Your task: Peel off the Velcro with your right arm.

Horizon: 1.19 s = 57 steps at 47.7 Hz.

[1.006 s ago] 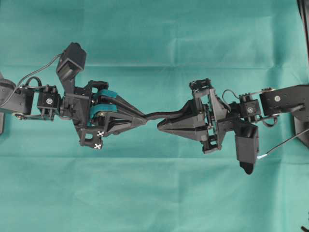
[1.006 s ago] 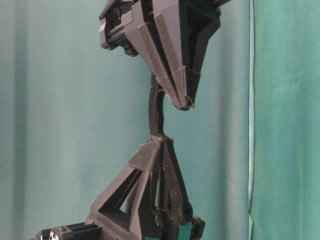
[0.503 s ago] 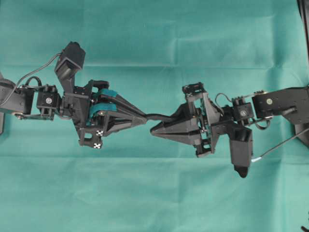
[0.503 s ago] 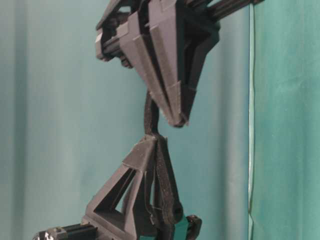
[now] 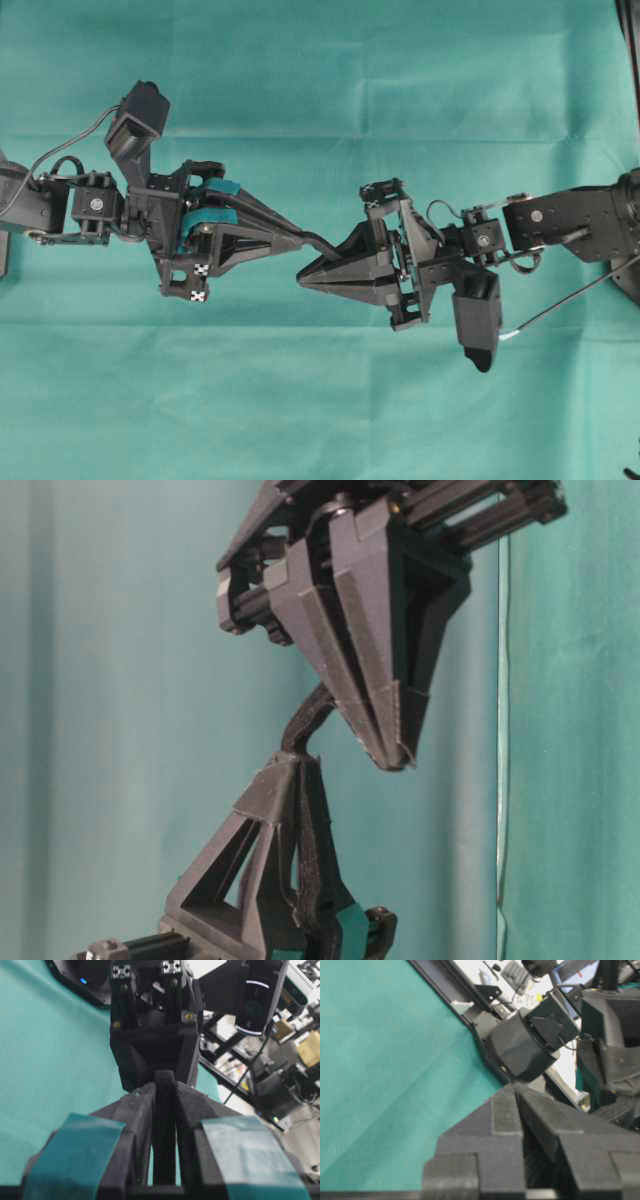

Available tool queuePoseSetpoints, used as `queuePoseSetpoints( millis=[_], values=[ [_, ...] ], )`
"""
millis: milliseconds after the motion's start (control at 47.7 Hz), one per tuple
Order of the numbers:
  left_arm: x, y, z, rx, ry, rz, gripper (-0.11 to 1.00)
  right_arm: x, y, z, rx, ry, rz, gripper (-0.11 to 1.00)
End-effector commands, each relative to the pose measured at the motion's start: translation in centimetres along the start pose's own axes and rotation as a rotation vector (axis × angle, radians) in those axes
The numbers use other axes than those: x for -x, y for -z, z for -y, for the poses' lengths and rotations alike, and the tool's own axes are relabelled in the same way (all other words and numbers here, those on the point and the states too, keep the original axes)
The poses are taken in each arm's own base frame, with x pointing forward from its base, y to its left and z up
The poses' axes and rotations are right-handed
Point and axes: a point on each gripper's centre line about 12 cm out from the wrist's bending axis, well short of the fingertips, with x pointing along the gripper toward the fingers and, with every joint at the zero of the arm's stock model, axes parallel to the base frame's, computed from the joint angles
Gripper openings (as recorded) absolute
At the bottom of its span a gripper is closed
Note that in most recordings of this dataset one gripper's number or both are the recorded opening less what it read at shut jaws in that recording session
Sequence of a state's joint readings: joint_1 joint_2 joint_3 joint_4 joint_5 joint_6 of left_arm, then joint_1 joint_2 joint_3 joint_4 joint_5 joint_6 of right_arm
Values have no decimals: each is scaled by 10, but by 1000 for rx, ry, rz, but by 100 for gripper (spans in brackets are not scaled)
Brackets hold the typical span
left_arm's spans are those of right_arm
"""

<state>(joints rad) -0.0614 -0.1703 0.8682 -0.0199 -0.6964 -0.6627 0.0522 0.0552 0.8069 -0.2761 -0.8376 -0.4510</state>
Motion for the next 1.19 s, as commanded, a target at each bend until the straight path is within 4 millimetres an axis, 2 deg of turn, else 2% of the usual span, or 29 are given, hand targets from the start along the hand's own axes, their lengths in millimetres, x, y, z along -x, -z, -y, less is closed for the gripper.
queuePoseSetpoints(
  millis=[0, 272, 482, 859, 1174],
  values=[
    [-1, -14, 1, 1, 11, 50, 10, -4, -12, 0, 2, 2, 40, -10],
    [1, -11, 0, 3, 10, 43, 10, 0, -12, 1, -14, 18, 29, -10],
    [3, -9, 0, 6, 9, 36, 10, 14, -18, 4, -23, 38, 32, -10],
    [4, -3, 2, 6, 13, 19, 10, 26, -13, 10, -47, 72, 6, -10],
    [7, -1, 0, 7, 10, 16, 10, 61, -17, 18, -72, 130, -6, -10]
  ],
)
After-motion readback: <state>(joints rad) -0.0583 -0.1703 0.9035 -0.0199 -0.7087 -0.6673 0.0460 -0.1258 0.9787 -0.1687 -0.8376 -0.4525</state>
